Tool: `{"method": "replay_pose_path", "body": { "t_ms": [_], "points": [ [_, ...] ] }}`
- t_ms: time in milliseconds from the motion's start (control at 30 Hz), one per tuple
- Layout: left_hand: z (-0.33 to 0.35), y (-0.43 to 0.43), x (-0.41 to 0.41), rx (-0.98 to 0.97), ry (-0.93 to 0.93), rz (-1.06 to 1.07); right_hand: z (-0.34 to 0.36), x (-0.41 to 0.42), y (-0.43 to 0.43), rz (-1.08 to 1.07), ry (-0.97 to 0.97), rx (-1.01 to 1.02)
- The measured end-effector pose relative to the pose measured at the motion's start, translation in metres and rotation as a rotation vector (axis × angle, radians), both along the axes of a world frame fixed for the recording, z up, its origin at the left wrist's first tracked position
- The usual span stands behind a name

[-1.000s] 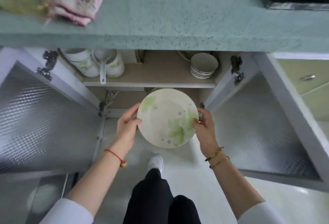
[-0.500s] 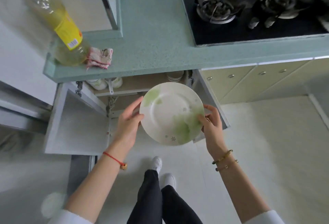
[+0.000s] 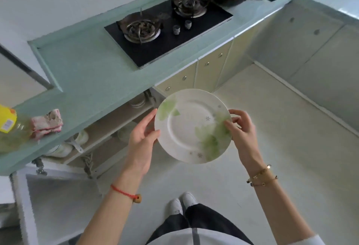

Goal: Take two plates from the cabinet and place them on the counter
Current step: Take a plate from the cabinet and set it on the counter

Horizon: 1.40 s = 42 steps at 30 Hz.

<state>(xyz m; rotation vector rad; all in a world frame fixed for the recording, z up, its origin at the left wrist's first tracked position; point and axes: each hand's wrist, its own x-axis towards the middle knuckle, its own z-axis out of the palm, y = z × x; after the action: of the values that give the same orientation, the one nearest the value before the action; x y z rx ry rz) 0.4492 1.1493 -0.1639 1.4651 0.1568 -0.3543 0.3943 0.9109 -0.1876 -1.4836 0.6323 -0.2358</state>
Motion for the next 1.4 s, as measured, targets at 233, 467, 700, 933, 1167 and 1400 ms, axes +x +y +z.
{"method": "replay_pose_path", "body": {
  "t_ms": [233,467,700,933,1167,1400],
  "points": [
    [0.015,-0.070,0.034,-0.056,0.007,-0.247,0.014,-0.025,-0.049,-0.293,-0.034,-0.013],
    [0.011,-0.177,0.084,-0.051,-0.003,-0.439,0.016,-0.016,-0.131,-0.469,-0.034,-0.030],
    [0.018,-0.322,0.140,-0.092,-0.015,-0.489,0.028,0.024,-0.266,-0.495,-0.050,-0.059],
    [0.030,-0.463,0.208,-0.127,-0.040,-0.526,0.045,0.087,-0.403,-0.507,-0.062,-0.108],
    [0.024,-0.594,0.304,-0.155,-0.059,-0.567,0.038,0.174,-0.526,-0.559,-0.043,-0.128],
    [0.027,-0.733,0.428,-0.155,-0.080,-0.647,0.035,0.286,-0.653,-0.625,-0.059,-0.133]
  ]
}}
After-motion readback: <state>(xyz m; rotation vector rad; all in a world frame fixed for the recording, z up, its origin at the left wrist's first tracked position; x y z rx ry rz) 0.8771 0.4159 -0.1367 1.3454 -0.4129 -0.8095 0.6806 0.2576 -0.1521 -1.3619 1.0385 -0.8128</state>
